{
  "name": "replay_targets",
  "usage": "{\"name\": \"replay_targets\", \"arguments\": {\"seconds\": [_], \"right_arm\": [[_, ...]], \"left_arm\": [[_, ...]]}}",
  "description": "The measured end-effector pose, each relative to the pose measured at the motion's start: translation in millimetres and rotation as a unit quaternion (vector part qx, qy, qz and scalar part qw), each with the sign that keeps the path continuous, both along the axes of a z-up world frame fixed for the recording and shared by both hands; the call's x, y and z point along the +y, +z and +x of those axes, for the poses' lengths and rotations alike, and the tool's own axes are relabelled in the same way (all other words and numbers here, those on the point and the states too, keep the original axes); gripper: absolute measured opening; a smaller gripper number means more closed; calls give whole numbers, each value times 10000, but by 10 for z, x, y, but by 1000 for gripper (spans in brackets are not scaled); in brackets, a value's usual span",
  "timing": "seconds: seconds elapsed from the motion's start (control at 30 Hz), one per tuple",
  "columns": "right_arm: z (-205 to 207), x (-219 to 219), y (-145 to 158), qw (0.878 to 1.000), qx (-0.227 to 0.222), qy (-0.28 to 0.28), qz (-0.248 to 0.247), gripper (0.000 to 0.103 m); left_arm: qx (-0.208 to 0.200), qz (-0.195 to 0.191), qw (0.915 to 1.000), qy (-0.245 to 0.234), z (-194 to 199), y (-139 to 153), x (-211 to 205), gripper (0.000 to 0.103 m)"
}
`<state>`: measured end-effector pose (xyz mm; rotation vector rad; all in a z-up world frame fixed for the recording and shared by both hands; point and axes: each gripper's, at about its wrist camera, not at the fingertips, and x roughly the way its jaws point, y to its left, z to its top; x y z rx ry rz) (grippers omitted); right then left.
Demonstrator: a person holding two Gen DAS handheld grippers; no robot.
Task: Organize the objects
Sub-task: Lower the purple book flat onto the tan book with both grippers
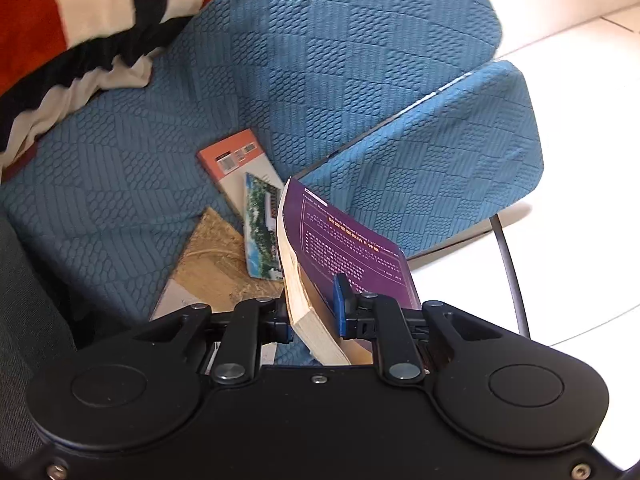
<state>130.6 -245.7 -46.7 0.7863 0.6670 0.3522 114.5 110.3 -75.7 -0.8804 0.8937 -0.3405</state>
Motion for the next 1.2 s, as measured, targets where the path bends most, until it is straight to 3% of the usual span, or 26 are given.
{"name": "replay_targets", "arguments": {"seconds": [0.23,0.57,0.73,1.2], "right_arm": [[142,-8,-176,9995,87,292,-80,25],[354,-105,-800,9975,433,549,129,25],[378,-134,-1027,9959,602,675,70,25],[379,-178,-1348,9938,885,676,25,26]], "left_arm": [[174,-153,9997,89,5,-291,80,17],[580,49,9980,246,110,-838,-6,17],[777,187,9968,91,158,-1079,-71,18],[917,287,9953,-65,181,-1376,-149,18]]}}
